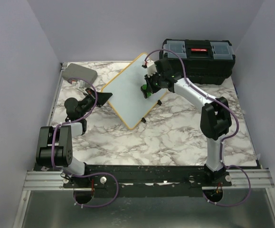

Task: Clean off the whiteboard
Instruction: Erase the whiteboard at the whiteboard stand.

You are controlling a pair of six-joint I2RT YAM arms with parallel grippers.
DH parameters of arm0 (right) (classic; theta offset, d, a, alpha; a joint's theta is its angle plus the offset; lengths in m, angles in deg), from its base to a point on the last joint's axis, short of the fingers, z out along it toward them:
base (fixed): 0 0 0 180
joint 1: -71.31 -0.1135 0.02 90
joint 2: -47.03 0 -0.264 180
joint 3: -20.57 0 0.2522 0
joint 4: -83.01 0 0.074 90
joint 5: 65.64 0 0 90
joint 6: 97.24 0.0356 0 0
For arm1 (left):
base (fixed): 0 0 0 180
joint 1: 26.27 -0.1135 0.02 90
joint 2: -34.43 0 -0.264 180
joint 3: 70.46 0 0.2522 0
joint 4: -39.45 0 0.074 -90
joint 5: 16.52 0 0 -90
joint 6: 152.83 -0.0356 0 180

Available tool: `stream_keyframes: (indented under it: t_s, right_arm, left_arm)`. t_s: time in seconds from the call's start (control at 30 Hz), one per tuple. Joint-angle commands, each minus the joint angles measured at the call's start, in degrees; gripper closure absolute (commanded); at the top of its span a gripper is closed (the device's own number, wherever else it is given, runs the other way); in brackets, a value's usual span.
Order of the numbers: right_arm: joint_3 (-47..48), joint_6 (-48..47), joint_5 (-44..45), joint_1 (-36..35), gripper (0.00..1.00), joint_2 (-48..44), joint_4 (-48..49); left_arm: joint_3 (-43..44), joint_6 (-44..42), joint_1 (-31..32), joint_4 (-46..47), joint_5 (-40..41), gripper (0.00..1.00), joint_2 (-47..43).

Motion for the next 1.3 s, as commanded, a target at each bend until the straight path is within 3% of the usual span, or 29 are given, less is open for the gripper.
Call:
stream_keyframes:
  t_s: [0.0, 0.3, 0.5, 0.57, 0.73, 0.87, 0.97, 1.17, 1.27]
  right_arm:
    - [2.74, -1.30, -11.65, -1.04, 0.99, 1.95, 1.40]
    - [7.17, 3.17, 14.34, -0.88, 0.99, 5.20, 1.70]
    - [5.96, 1.37, 17.19, -0.81, 0.99, 5.34, 1.86]
    - [5.97, 0.09, 13.22, -0.81, 0.99, 5.19, 0.76]
    - [9.93, -6.84, -14.06, -0.96, 0.99, 8.00, -10.33]
    - [10.02, -5.90, -18.25, -0.98, 0.99, 8.11, -9.82]
    - [9.43, -3.44, -14.57, -0.84, 1.00, 6.44, -6.69]
    - [6.40, 2.90, 12.45, -0.80, 0.99, 4.35, 1.48]
    - [5.59, 2.91, 17.24, -0.81, 0.99, 4.13, 2.82]
  left_arm:
    - [0.48, -0.64, 1.45, -0.41, -5.94, 1.00, -0.69]
    - [0.78, -0.69, 1.47, -0.63, -5.98, 1.00, -0.80]
    - [0.91, -0.71, 1.47, -0.62, -6.03, 1.00, -0.48]
    - [0.96, -0.73, 1.45, -0.57, -6.02, 1.00, -0.40]
    - [0.97, -0.41, 1.49, -0.44, -6.01, 1.00, -0.16]
    - [0.89, -0.62, 1.45, -0.57, -6.04, 1.00, -0.48]
    - [0.85, -0.88, 1.45, -0.96, -6.00, 1.00, -0.55]
    - [0.82, -0.77, 1.45, -0.78, -6.11, 1.00, -0.65]
    - [0.77, -0.78, 1.47, -0.73, -6.06, 1.00, -0.65]
